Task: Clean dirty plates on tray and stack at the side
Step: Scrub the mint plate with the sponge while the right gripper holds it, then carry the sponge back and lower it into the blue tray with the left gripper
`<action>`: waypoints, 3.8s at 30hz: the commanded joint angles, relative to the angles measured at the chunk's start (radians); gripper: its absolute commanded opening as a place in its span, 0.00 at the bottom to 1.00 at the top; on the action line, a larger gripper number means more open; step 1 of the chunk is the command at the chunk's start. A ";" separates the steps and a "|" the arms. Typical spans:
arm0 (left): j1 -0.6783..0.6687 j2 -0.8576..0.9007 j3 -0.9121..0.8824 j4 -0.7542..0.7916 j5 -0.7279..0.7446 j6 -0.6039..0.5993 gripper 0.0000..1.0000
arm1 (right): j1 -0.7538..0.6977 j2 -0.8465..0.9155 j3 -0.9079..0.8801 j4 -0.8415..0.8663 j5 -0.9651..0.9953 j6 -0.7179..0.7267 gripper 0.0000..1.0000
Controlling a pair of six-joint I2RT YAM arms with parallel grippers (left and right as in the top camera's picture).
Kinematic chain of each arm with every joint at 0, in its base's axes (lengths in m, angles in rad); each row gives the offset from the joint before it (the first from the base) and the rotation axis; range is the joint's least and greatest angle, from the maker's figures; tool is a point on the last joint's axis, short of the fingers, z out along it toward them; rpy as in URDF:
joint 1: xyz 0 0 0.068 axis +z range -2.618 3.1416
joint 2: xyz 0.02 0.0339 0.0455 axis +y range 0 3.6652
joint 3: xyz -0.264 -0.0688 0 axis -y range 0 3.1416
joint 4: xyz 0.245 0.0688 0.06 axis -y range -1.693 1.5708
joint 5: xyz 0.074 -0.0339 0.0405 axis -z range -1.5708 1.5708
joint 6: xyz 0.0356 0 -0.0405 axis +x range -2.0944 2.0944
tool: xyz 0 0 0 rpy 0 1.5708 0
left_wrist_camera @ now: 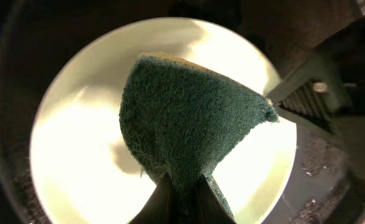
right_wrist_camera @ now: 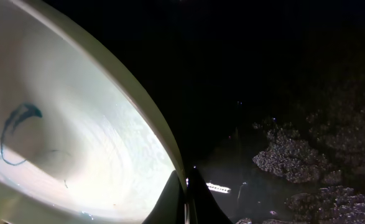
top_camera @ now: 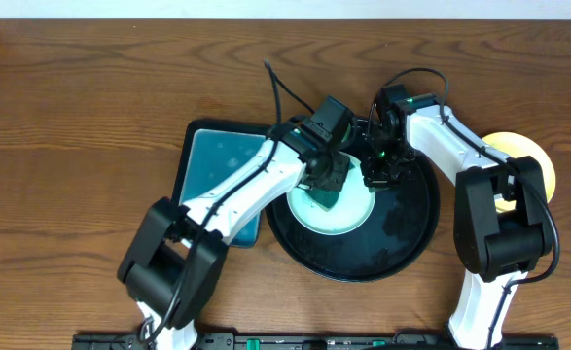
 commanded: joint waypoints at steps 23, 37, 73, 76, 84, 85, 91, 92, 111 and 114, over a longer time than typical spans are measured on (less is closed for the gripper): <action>0.076 0.128 0.011 -0.037 -0.243 -0.127 0.07 | -0.002 -0.018 -0.005 -0.006 0.009 -0.012 0.01; -0.016 -0.039 0.008 0.010 -0.095 -0.201 0.08 | -0.002 -0.018 -0.005 -0.006 0.009 -0.011 0.01; -0.043 0.096 -0.019 -0.102 -0.459 -0.433 0.07 | -0.002 -0.018 -0.005 -0.017 0.009 -0.011 0.01; -0.037 0.059 0.001 -0.103 -0.414 -0.346 0.07 | -0.002 -0.018 -0.005 -0.014 0.009 -0.011 0.01; -0.029 -0.116 0.015 -0.122 -0.312 -0.211 0.07 | -0.002 -0.018 -0.005 0.007 0.009 -0.011 0.15; -0.023 -0.134 0.015 -0.128 -0.312 -0.207 0.07 | -0.002 -0.018 -0.005 0.013 0.009 -0.011 0.17; 0.077 -0.216 0.015 -0.193 -0.312 -0.165 0.08 | 0.000 -0.018 -0.007 0.039 0.004 -0.011 0.14; 0.098 -0.221 0.015 -0.204 -0.311 -0.154 0.07 | 0.002 -0.017 -0.007 0.038 0.005 -0.011 0.13; 0.492 -0.190 -0.145 -0.217 -0.195 -0.009 0.08 | 0.034 -0.022 -0.069 0.085 -0.016 -0.020 0.01; 0.512 -0.187 -0.180 -0.197 -0.195 -0.009 0.08 | 0.007 -0.056 -0.067 0.091 -0.087 -0.020 0.01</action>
